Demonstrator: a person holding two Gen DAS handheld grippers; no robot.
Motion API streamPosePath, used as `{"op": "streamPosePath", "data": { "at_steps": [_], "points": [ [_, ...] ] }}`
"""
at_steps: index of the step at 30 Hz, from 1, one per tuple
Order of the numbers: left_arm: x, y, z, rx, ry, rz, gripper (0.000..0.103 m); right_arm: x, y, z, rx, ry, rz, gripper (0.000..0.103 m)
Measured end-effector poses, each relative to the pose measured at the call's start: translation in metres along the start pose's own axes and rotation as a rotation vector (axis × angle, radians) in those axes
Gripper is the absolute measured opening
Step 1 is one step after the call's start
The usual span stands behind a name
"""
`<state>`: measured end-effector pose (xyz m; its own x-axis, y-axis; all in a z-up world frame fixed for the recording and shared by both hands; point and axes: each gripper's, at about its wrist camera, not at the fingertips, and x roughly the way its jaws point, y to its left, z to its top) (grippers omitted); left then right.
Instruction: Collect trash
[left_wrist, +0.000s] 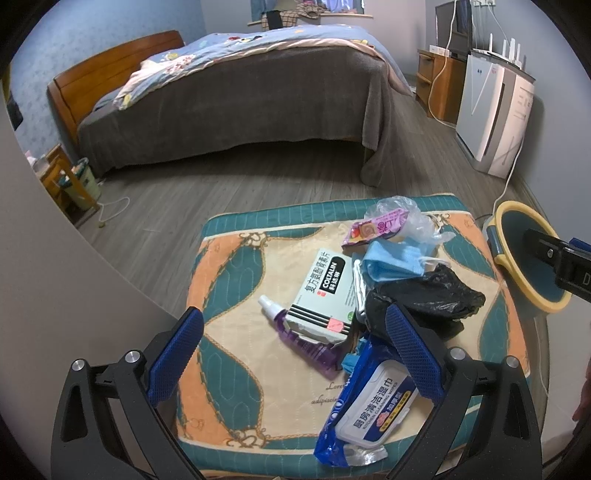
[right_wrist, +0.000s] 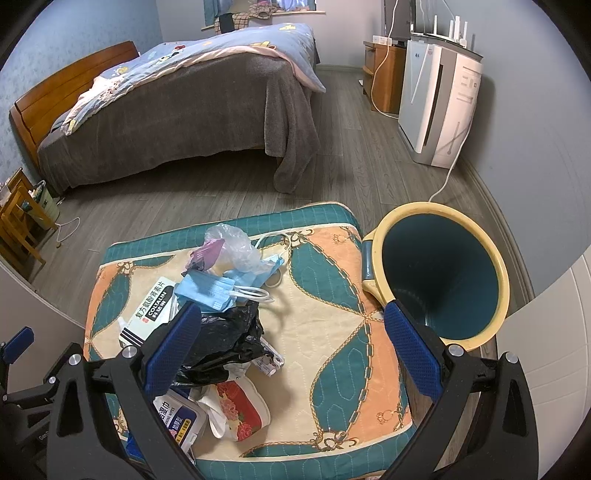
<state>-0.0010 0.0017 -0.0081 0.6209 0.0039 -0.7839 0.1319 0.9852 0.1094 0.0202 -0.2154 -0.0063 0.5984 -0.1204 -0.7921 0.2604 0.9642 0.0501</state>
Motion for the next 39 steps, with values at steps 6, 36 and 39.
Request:
{"op": "streamPosePath", "data": {
  "at_steps": [6,36,39],
  "points": [
    [-0.0003,0.0023,0.0,-0.01,0.003,-0.001,0.098,-0.0003,0.0,0.0004,0.0,0.003,-0.003,0.097],
    [-0.0035,0.0069,0.0022,-0.02,0.002,-0.014,0.098,0.0012,-0.002,-0.0002,0.003,0.028,-0.031,0.097],
    [-0.0035,0.0064,0.0012,-0.017,0.005,-0.016,0.098,0.0015,-0.0019,-0.0006,0.002,0.03,-0.033,0.097]
  ]
}}
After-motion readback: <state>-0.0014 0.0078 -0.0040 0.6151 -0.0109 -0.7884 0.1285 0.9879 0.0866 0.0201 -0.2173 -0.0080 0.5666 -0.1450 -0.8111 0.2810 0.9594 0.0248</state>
